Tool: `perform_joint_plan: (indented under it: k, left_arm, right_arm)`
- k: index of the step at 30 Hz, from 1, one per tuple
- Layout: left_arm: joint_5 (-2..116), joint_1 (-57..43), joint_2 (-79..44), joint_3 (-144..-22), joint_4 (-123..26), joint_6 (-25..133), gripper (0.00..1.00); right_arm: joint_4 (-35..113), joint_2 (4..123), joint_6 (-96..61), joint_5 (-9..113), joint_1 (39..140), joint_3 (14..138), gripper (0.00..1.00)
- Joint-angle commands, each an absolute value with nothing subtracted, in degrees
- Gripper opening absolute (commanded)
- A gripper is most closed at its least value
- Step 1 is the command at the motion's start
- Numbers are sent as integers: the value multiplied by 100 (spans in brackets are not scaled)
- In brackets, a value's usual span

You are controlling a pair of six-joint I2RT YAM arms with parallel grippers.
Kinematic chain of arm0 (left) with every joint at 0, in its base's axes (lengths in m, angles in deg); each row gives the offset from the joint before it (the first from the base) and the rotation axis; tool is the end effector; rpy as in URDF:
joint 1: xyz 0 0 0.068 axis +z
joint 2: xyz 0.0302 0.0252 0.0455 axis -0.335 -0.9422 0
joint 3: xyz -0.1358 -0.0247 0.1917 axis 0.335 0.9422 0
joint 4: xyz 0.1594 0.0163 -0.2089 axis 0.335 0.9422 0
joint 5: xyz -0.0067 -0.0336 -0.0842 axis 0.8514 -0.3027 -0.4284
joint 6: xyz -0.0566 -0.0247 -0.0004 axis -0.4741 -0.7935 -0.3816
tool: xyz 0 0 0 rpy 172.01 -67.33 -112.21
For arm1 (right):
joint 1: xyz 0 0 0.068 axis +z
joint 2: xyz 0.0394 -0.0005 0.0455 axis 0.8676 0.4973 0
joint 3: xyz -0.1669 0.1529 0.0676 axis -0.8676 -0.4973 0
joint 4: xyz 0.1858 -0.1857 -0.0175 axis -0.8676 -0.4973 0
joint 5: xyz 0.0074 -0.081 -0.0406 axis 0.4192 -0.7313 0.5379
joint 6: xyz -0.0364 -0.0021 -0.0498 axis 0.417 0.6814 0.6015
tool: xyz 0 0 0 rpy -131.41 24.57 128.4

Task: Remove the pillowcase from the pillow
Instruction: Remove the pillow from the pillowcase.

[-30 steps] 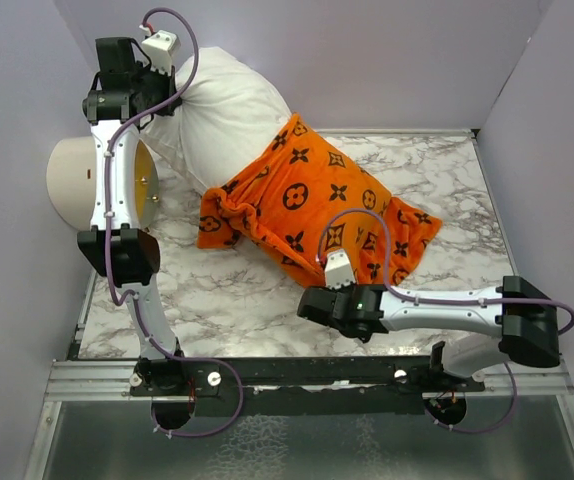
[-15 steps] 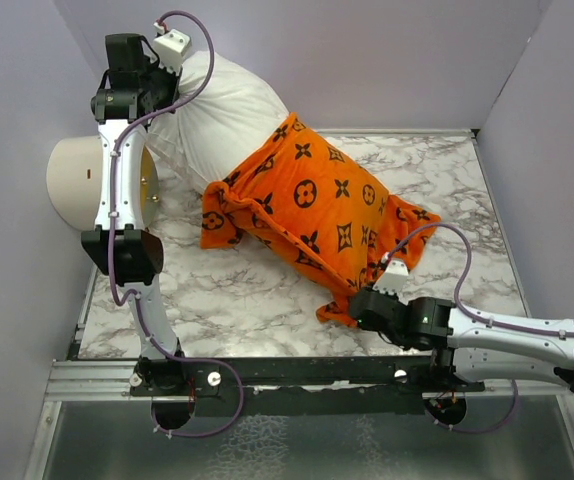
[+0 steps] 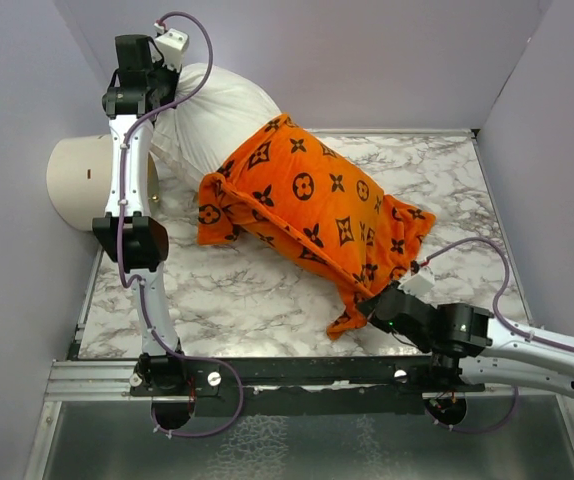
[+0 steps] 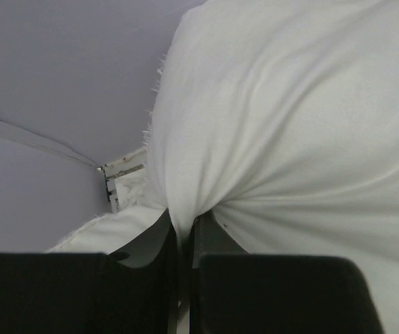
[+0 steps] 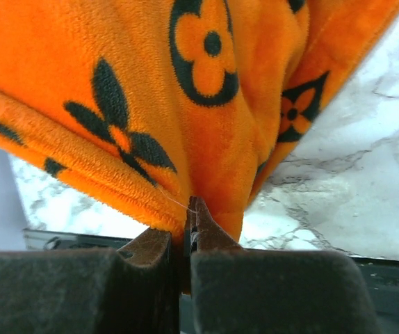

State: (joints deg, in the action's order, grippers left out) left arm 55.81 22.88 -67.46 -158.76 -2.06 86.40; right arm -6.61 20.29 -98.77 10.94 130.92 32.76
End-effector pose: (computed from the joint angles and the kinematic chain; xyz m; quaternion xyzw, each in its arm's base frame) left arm 0.4676 0.0195 0.4020 0.1692 0.8101 0.0507 0.5591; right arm 0.0778 0.1450 0.2009 0.2280 0.8801 0.2587 0.3263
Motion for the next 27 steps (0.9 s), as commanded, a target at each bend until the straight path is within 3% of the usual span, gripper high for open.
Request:
perform_joint_plan:
  k: [1,3,4,5,6,12,17,22,24,27]
  left_arm:
    - [6867,2758,-6491,-16462,-2874,7980,0]
    - [6779,2764,-6608,-16795,-2766,7860,0]
    - [6561,2759,-6579,-16800,-2695,7767,0]
    - [6333,2740,-6481,-16688,-2641,7691,0]
    - [6086,2705,-6335,-16499,-2589,7657,0]
    - [5105,2533,-5362,-15094,-2611,7254,0]
    - [4988,2509,-5290,-15324,-2303,7362,0]
    - [4995,2502,-5160,-15312,-2266,7505,0]
    - [5019,2504,-5086,-15244,-2288,7596,0]
    - [5067,2508,-4959,-15075,-2396,7729,0]
  right_arm:
    - [-2439,2610,-9935,1477,13093,3387,1]
    - [-2448,2694,-9423,1390,13094,3665,2]
    - [-2422,2717,-9047,1295,13093,3825,18]
    - [-2434,2747,-8722,1165,13093,4046,45]
    - [-2456,2792,-8274,966,13093,4335,55]
    - [-585,4320,-4600,605,13094,5896,73]
    - [-426,6471,-3609,811,13098,7308,88]
    - [-251,7709,-3163,585,13057,7766,89]
    - [-363,7920,-3175,476,13041,7857,78]
    - [-391,7943,-3195,521,13044,7829,53]
